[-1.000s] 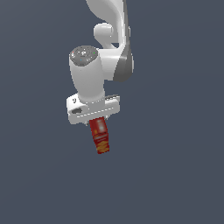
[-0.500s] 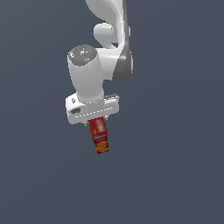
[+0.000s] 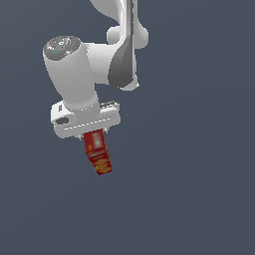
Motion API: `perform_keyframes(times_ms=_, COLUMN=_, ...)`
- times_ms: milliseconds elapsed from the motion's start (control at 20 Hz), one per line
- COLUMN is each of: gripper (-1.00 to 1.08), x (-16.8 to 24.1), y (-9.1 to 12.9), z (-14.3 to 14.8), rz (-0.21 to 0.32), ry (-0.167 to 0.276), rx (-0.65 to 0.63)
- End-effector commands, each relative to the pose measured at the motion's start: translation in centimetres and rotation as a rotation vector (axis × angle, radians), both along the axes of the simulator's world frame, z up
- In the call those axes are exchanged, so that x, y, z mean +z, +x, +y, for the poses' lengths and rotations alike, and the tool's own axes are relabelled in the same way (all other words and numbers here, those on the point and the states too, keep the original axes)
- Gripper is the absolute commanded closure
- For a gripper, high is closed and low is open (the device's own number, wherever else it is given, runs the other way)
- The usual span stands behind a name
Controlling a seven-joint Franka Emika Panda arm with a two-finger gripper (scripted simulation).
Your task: Pick up the object and move it to a goal position.
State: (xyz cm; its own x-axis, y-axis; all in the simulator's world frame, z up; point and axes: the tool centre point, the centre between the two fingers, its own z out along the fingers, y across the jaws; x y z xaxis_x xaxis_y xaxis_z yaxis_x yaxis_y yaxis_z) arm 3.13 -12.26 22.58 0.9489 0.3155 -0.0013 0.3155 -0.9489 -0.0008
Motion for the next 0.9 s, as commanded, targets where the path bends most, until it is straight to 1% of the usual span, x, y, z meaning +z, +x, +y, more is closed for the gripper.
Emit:
perform_keyframes(times_ms=0, gripper=1.08, x=1.3, y=0.3, z=-2.0, rz=-0.001, ry=0.0, rx=0.0)
perform_keyframes(times_ms=300, gripper=1.08, x=4.3, y=1.2, z=-6.9, rz=-0.001, ry=0.0, rx=0.0)
perform_keyframes(times_ms=450, gripper=1.08, x=5.5, y=1.7, z=-8.9, rz=-0.002, ry=-0.001, rx=0.0)
perform_keyframes(times_ms=650, gripper=1.08, x=6.6, y=2.1, z=-10.6, rz=-0.002, ry=-0.001, rx=0.0)
perform_keyframes(times_ms=850, gripper=1.08, x=7.2, y=2.4, z=-11.8, rz=-0.002, ry=-0.001, rx=0.0)
